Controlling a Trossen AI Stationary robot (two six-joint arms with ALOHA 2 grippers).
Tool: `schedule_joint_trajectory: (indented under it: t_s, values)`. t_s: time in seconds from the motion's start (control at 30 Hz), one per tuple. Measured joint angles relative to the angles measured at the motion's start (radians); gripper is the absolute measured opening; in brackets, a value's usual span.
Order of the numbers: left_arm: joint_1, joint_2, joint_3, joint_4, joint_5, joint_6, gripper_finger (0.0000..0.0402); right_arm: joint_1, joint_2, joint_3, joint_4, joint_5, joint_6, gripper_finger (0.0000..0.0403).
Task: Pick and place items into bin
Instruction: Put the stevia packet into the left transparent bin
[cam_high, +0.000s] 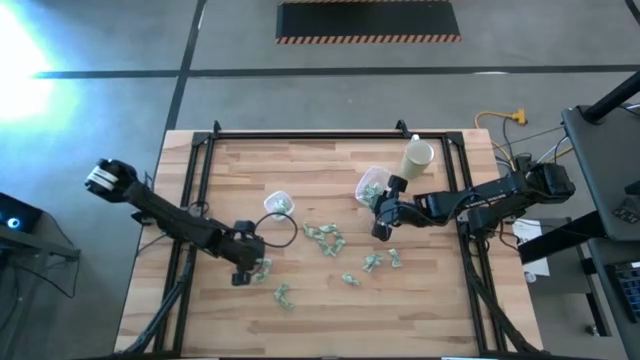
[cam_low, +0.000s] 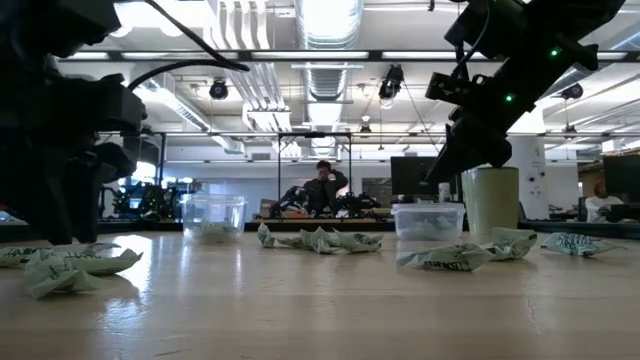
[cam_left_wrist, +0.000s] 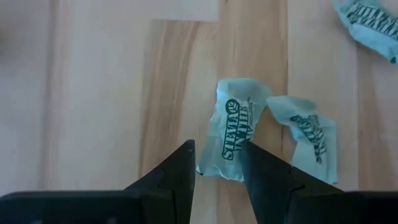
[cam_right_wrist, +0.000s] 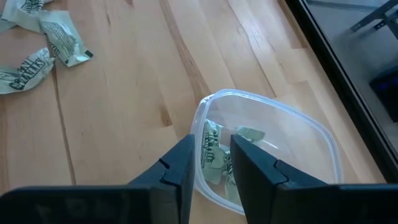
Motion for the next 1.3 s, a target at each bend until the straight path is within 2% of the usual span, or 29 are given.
schedule_joint_trajectory:
  t_s: [0.4, 0.8, 0.93, 1.13, 1.3]
  values:
    - [0.0, 0.036, -0.012, 0.033, 0.028, 0.0, 0.0108, 0.0, 0.0, 0.0, -0.001, 0.0, 0.015, 0.0086]
    - [0.0, 0.007, -0.013, 0.027, 0.038, 0.009, 0.0009, 0.0, 0.0, 0.0, -0.001, 0.0, 0.018, 0.0072]
    - [0.0, 0.007, -0.002, 0.022, 0.027, 0.054, 0.0006, 0.0, 0.0, 0.0, -0.001, 0.0, 0.018, 0.007]
    - [0.0, 0.001, 0.039, 0.024, -0.109, 0.157, 0.0008, 0.0, 0.0, 0.0, -0.001, 0.0, 0.018, 0.0074]
    - [0.0, 0.001, 0.078, 0.023, -0.338, 0.241, 0.0008, 0.0, 0.0, 0.0, 0.0, 0.0, 0.018, 0.0073]
